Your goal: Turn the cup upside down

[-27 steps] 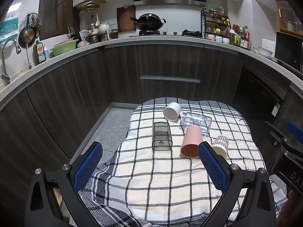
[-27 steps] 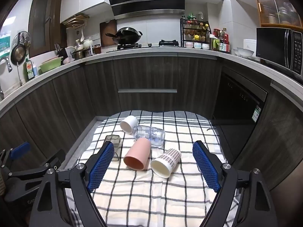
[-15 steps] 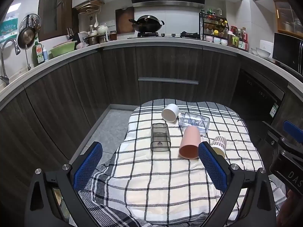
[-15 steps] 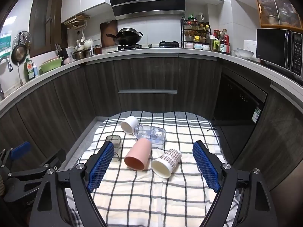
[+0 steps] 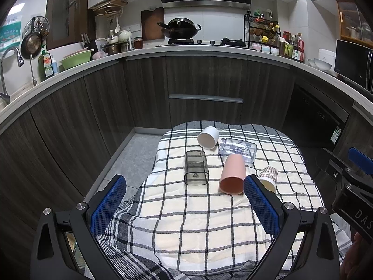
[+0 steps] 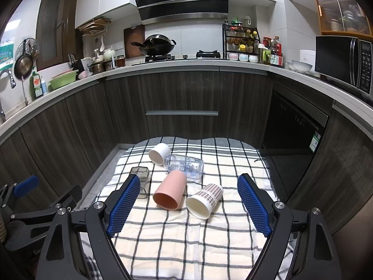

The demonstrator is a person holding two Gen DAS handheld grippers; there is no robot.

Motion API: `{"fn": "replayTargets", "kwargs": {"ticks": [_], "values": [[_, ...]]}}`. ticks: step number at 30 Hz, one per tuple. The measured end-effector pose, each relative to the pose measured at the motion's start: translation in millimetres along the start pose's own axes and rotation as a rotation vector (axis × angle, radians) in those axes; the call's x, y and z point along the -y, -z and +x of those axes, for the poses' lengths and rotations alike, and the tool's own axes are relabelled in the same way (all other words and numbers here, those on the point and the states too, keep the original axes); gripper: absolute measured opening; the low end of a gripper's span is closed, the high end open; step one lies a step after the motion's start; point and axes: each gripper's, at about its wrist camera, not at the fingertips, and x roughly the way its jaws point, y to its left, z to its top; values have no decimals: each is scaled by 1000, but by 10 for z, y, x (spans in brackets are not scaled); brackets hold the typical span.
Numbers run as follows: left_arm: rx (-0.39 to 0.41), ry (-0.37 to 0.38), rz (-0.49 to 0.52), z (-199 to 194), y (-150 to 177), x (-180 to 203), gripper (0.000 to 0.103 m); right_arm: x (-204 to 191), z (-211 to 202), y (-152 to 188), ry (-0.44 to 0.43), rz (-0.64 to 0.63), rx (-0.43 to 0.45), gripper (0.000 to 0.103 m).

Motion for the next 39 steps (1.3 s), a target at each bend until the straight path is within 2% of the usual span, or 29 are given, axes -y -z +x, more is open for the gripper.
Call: {"fn": "replayTargets", "kwargs": {"ticks": [39], "values": [[-14,4,-10,15,39,-47,103,-2,24,24,-1,2,-4,86]]}}
